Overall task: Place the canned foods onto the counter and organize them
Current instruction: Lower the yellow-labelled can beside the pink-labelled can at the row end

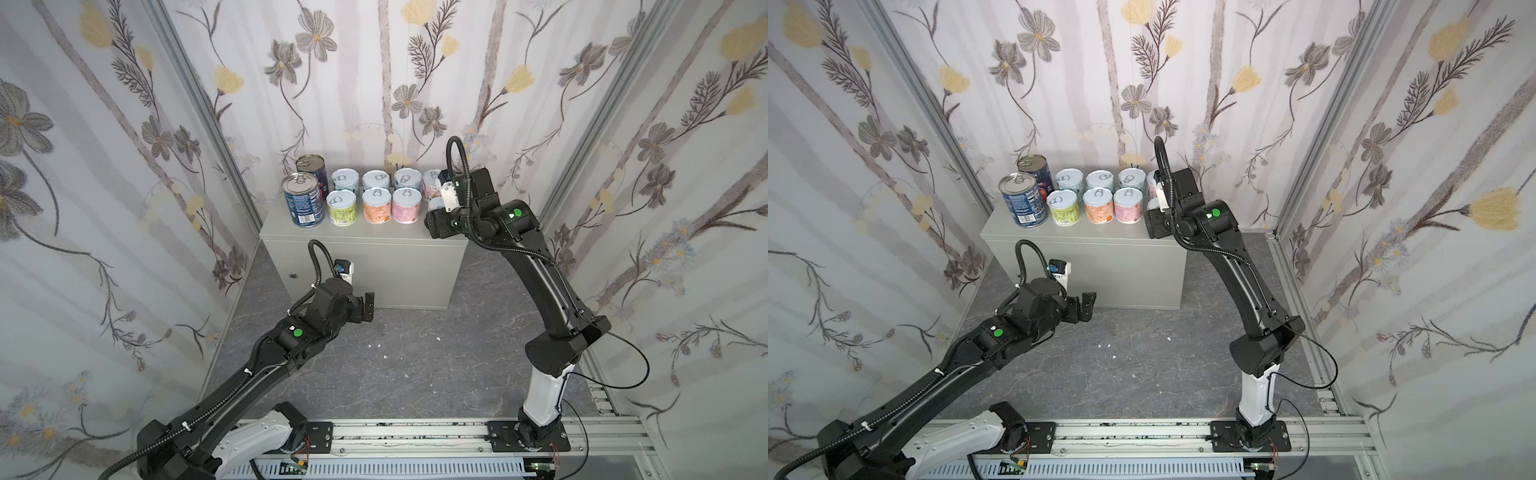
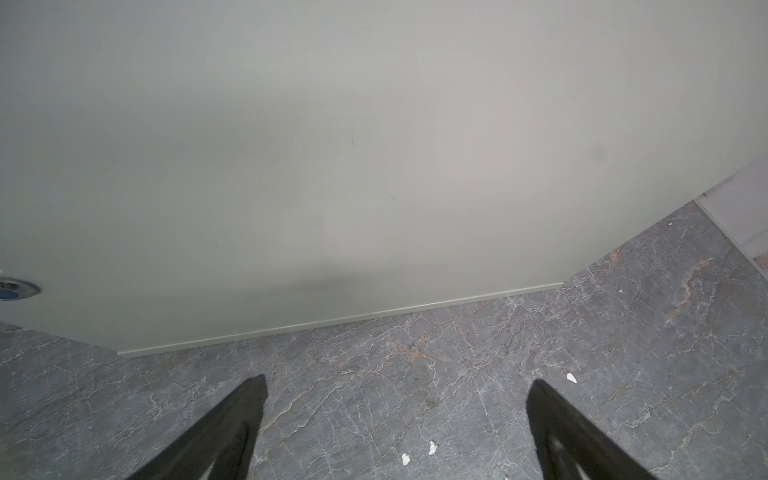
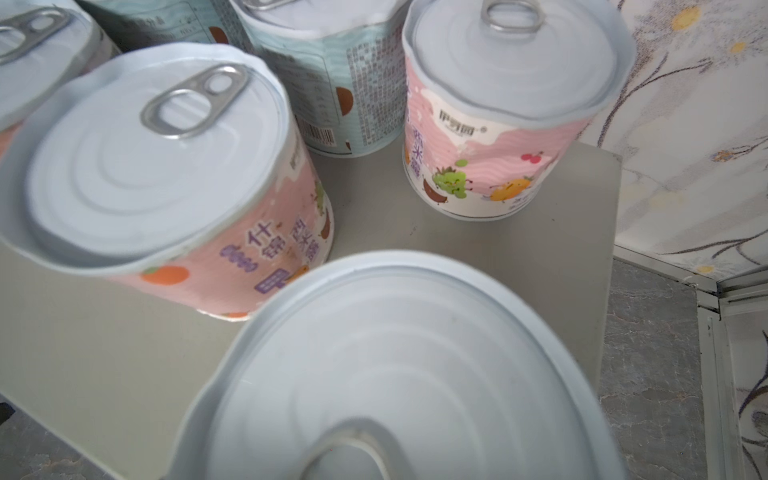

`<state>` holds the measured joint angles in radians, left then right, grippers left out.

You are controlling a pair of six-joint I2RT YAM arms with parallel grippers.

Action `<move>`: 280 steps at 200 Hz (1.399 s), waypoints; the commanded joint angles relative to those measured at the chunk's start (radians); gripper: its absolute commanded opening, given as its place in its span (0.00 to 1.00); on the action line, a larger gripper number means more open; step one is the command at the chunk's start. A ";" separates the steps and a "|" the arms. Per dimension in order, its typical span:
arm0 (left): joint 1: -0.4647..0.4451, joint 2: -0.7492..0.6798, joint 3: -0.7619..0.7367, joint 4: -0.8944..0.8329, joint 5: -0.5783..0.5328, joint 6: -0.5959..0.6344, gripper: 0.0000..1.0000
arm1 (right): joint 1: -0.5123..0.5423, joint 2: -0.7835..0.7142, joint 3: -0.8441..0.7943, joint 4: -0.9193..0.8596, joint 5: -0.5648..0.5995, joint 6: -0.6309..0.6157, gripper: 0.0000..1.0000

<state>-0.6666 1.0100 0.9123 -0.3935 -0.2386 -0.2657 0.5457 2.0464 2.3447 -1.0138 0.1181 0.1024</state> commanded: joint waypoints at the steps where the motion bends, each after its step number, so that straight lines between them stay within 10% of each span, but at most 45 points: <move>1: 0.000 -0.001 0.002 0.031 0.001 -0.007 1.00 | -0.001 0.016 0.001 0.050 0.029 -0.001 0.67; 93: 0.001 -0.020 -0.011 0.031 0.002 -0.005 1.00 | -0.016 0.064 0.001 0.121 0.081 0.014 0.64; 280: 0.000 -0.058 0.006 0.021 -0.029 0.001 1.00 | -0.023 -0.031 -0.002 0.145 0.053 0.019 0.91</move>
<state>-0.6666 0.9649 0.8970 -0.3908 -0.2401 -0.2680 0.5251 2.0426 2.3444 -0.9016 0.1555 0.1223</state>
